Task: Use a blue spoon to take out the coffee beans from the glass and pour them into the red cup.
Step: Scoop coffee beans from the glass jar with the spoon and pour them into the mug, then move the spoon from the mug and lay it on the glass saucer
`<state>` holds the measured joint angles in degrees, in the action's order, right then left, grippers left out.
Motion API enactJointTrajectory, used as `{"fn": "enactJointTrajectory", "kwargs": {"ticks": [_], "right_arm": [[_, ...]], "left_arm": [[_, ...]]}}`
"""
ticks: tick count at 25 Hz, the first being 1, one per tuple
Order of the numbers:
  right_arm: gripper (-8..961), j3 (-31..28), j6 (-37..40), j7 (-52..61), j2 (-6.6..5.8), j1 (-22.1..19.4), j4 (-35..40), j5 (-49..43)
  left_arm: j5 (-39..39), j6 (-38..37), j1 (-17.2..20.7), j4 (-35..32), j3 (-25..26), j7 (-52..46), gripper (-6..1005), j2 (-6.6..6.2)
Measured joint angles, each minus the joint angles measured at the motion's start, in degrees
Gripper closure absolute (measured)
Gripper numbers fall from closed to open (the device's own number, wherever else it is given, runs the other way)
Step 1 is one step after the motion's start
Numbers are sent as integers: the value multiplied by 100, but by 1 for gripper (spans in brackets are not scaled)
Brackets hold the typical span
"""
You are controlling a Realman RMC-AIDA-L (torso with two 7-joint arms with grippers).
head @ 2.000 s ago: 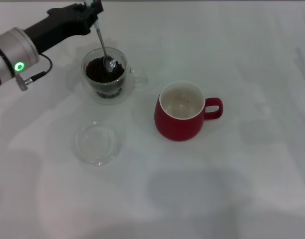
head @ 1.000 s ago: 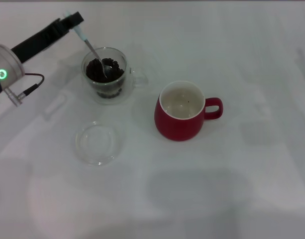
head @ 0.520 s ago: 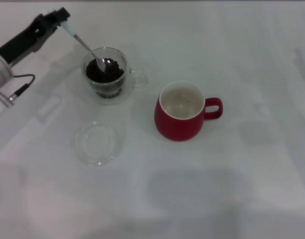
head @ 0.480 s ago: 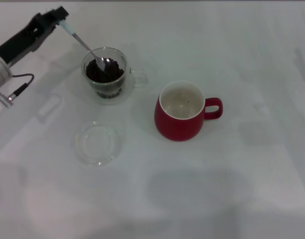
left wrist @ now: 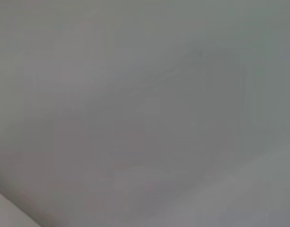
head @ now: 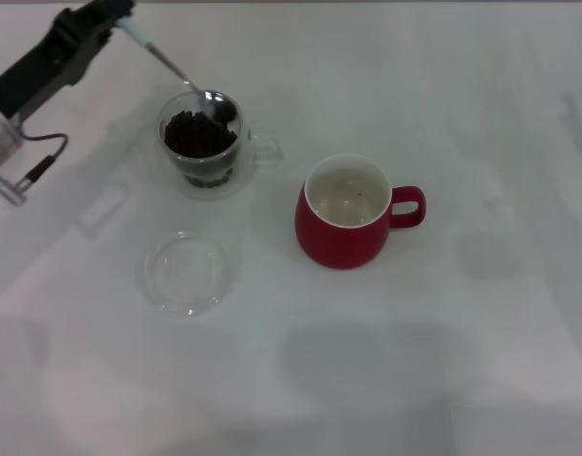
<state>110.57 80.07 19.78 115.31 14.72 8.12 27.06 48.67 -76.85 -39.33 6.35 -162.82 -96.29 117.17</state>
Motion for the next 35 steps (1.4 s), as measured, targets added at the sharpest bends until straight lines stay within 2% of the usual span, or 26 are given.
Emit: {"fn": "enactJointTrajectory", "kwargs": {"ticks": [6,7,12,21,26,30,35], "right_arm": [[94,54,-6,6,0,-3,12,0],[94,63,-11,16,0,-4,12,0],[94,80,-24,146,0,-21,-33,0],[93,158,1,166,7,-132,-20,17],[93,157,8,167,9,-175,-26,19],[93,148,9,167,9,-193,-19,22],[93,104,9,167,9,-171,12,33]], "left_arm": [[-543,-57,-326,-163,-10,10,864,56],[-740,-39,-505,-226,-11,57,865,82],[-1338,49,-926,-240,-14,365,864,125],[-2008,237,-1395,-482,-12,2251,863,165],[-2019,225,-1362,-567,20,3039,863,173],[-1633,-52,-1158,-645,121,3183,864,161],[-700,-994,-461,-584,143,2787,864,83]]}}
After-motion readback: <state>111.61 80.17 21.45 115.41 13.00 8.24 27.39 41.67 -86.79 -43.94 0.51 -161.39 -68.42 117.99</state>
